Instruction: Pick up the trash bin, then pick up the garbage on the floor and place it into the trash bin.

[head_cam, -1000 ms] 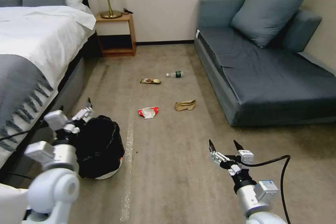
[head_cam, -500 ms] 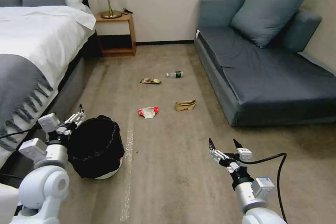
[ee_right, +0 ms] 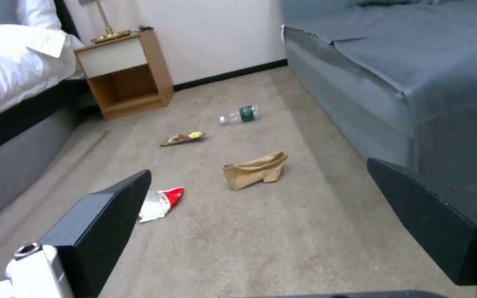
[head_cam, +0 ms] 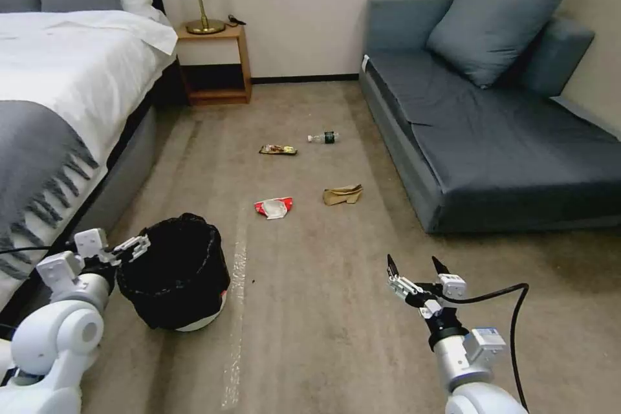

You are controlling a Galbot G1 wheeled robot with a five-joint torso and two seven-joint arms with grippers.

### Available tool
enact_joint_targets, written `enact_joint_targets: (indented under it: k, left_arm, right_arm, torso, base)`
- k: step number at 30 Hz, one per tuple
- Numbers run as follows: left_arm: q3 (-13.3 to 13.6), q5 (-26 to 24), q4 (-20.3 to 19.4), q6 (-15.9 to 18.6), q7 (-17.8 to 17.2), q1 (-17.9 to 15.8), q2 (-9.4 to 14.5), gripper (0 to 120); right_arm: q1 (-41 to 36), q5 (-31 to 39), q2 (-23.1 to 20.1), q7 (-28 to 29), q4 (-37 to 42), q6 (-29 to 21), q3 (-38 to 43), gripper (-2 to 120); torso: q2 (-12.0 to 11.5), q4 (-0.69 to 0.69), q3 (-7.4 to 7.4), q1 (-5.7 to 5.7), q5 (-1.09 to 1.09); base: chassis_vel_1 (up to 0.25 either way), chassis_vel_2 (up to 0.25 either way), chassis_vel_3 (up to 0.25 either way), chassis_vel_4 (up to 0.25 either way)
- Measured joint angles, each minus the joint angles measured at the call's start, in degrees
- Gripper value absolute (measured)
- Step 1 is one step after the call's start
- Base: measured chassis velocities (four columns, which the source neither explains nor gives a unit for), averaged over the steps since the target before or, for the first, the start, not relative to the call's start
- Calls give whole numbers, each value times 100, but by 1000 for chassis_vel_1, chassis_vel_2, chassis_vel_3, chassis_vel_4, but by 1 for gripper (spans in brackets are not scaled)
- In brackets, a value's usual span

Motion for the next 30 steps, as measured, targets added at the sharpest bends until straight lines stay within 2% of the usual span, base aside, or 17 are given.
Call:
enact_joint_targets:
  k: [2, 3, 11, 17, 19, 23, 24, 30]
  left_arm:
    - [61, 60, 267, -7, 1, -69, 2, 100]
    - [61, 60, 267, -7, 1, -69, 2, 100]
    - [207, 216, 1020, -147, 1, -252, -121, 100]
    - [246, 208, 1219, -184, -10, -355, -193, 100]
    - [282, 222, 1346, -211, -32, -442, -253, 97]
    - [290, 209, 1419, -225, -44, -484, -295, 80]
    - [290, 209, 1419, -225, -44, -484, -295, 80]
    - [275, 130, 1471, -241, -14, -465, -337, 58]
  right_arm:
    - [37, -4, 28, 6, -22, -2, -12, 100]
    - [37, -4, 28, 6, -22, -2, -12, 100]
    - [98, -3, 47, 39, -86, -9, 29, 100]
    - [106, 7, 38, 52, -87, -10, 47, 100]
    - [124, 32, 0, 60, -87, -18, 52, 100]
    - [214, 150, -80, 82, -85, -70, 124, 100]
    - [214, 150, -80, 82, -85, -70, 124, 100]
    - [253, 220, -140, 86, -83, -132, 131, 100]
  torso:
    - [0, 0, 0, 0, 0]
    - [0, 0, 0, 0, 0]
    - [0, 0, 0, 0, 0]
    - [0, 0, -1, 0, 1]
    - [0, 0, -1, 0, 1]
    - [0, 0, -1, 0, 4]
    - [0, 0, -1, 0, 4]
    - [1, 1, -1, 0, 9]
  base:
    - [0, 0, 0, 0]
    - [0, 0, 0, 0]
    - [0, 0, 0, 0]
    - [0, 0, 0, 0]
    - [0, 0, 0, 0]
    - [0, 0, 0, 0]
    - [0, 0, 0, 0]
    - [0, 0, 0, 0]
